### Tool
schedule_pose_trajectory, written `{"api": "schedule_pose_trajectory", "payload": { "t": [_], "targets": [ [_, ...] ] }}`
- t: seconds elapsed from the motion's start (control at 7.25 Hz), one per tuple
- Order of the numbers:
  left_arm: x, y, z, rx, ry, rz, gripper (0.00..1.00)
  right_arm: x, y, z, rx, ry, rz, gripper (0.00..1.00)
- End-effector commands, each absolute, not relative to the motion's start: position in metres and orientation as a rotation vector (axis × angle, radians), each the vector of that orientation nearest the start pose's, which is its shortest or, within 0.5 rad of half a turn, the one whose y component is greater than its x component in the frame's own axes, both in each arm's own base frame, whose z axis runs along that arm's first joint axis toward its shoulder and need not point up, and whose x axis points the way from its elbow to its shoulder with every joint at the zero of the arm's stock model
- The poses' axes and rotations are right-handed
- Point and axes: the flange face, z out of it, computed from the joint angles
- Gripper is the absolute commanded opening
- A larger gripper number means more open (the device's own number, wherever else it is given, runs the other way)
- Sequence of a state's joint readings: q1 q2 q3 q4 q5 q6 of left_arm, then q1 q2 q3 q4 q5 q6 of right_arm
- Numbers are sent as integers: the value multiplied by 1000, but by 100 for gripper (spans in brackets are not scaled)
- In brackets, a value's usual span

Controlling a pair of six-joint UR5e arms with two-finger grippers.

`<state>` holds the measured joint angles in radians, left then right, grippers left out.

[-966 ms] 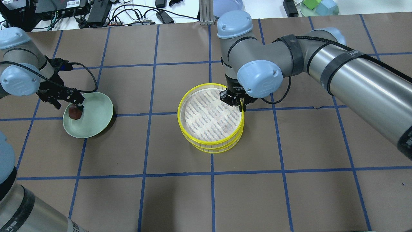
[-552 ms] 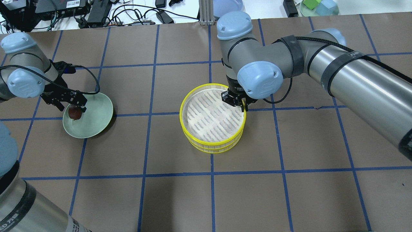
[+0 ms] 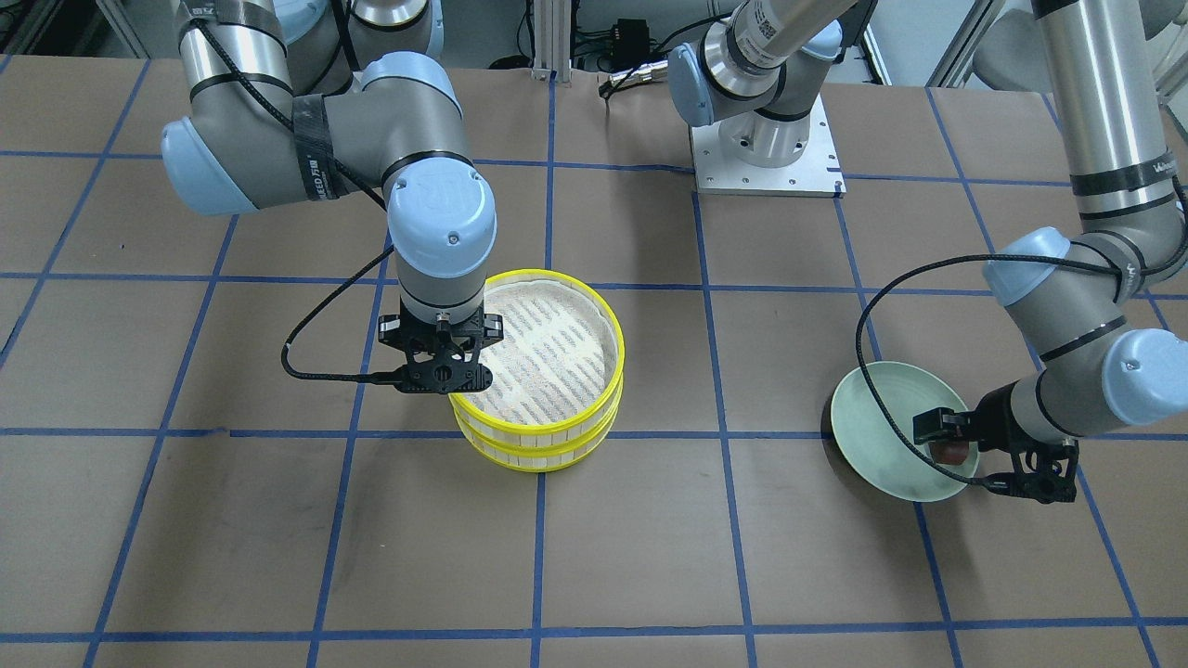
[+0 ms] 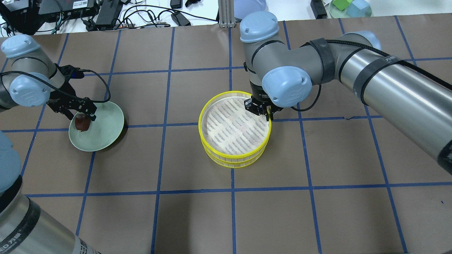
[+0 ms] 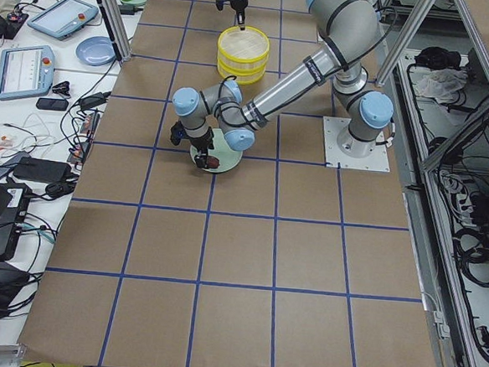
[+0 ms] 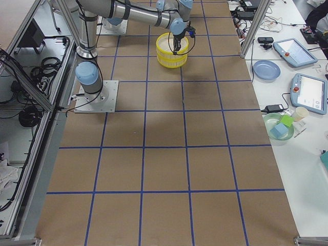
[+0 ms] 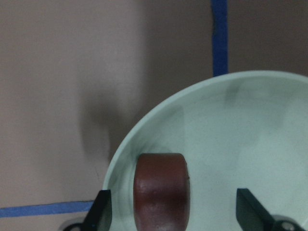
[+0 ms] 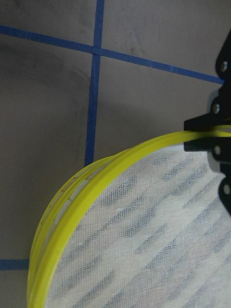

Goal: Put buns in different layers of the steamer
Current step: 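Lower the top tier onto the bottom tier while the left gripper grasps the brown bun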

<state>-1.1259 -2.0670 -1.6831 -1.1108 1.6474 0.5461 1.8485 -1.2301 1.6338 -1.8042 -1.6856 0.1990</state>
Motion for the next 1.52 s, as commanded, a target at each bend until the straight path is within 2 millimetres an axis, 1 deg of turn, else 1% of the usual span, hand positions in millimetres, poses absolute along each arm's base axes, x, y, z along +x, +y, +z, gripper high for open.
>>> {"api": "schedule_pose_trajectory", "payload": {
  "t": [0.0,0.14,0.28,0.41,0.55,0.83,0.97,1.1,1.24,1.38],
  "targets": [
    [148,-599,207,203,3116,259,98,269,-534,295,-117,3282,225,0],
    [147,-599,202,191,3123,280,100,270,-533,292,-105,3273,234,0],
    [148,-599,200,193,3127,280,98,271,-532,292,-102,3266,242,0],
    [148,-600,197,195,3124,277,83,274,-531,291,-96,3246,247,0],
    [149,-600,196,200,3122,281,75,278,-529,288,-103,3246,257,0],
    [149,-601,197,198,3121,284,51,278,-528,288,-110,3257,258,0],
    [149,-601,196,196,3121,291,34,277,-528,288,-114,3261,259,0],
    [149,-599,193,192,3121,302,0,277,-528,286,-115,3265,268,3],
    [150,-600,196,196,3119,294,0,276,-528,290,-125,3270,242,94],
    [148,-603,210,198,3123,247,0,276,-531,296,-129,3267,178,100]
  ]
}}
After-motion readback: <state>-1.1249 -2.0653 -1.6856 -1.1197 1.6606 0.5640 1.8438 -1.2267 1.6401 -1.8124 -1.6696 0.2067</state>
